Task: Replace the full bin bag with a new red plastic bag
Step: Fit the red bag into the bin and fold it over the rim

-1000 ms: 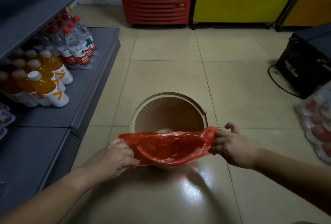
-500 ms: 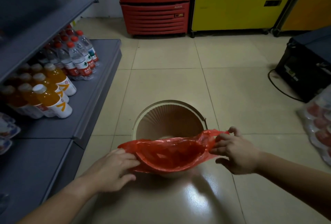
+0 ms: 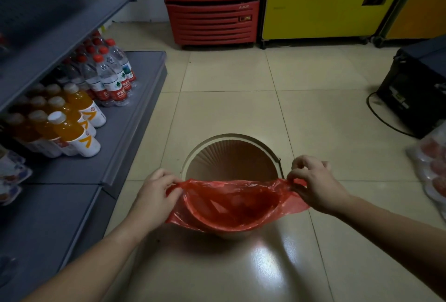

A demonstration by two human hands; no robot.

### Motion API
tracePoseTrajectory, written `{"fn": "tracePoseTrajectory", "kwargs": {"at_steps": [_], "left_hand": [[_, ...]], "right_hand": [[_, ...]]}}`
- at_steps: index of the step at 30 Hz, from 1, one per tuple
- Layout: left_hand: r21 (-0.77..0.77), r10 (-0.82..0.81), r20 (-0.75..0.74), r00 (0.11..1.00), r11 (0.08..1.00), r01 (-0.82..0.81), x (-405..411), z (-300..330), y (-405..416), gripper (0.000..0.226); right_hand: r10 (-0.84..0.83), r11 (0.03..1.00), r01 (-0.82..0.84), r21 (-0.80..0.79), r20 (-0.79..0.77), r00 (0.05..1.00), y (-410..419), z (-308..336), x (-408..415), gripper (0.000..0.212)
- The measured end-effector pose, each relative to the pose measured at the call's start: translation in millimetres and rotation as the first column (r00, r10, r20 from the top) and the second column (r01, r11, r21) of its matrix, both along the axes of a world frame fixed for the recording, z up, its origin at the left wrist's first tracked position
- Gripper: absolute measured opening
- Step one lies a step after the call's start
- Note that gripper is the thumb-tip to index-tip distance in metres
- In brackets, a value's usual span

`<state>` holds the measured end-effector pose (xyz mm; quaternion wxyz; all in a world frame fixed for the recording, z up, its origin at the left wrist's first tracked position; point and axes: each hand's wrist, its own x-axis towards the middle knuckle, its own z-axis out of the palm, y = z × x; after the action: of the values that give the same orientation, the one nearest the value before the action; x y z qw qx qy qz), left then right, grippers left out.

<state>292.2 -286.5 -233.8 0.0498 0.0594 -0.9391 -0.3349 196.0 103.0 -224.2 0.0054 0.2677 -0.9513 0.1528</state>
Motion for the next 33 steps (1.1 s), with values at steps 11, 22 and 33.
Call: {"fn": "tracePoseTrajectory", "kwargs": {"at_steps": [11,22,33], "left_hand": [[0.43,0.28,0.212,0.936,0.833,-0.347,-46.1,-13.4,-3.3,0.009],[0.476,0.279,0.201,0.939,0.81,-0.343,-54.1,-7.8,1.1,0.031],[-0.362,-0.042,0.323,0.946,0.917,0.164,-94.3,13.1,11.7,0.019]], "right_hand": [[-0.272,0.814,0.463,-0.35,0.475,0.837,-14.9,0.0,-43.8,0.012],[-0.089,0.607,0.604,-0.517,0.711,0.697,-29.0,-1.4,-56.8,0.04],[-0.149,0.981,0.091,0.172,0.364,0.92,-52.9,12.4,-77.2,0.021]]}}
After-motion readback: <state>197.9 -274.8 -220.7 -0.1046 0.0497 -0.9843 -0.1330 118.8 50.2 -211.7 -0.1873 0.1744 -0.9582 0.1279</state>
